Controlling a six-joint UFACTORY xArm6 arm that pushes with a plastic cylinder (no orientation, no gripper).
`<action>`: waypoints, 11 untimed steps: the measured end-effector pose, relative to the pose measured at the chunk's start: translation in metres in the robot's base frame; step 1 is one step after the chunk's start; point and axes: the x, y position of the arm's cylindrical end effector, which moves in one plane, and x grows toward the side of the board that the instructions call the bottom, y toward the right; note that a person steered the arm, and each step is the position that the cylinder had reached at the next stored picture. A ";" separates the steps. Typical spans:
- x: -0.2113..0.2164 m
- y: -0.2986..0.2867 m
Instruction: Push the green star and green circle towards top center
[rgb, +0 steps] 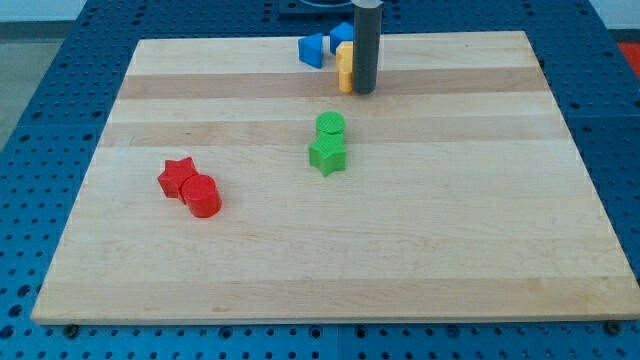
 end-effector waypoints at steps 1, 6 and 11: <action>0.000 0.000; 0.176 0.005; 0.145 -0.040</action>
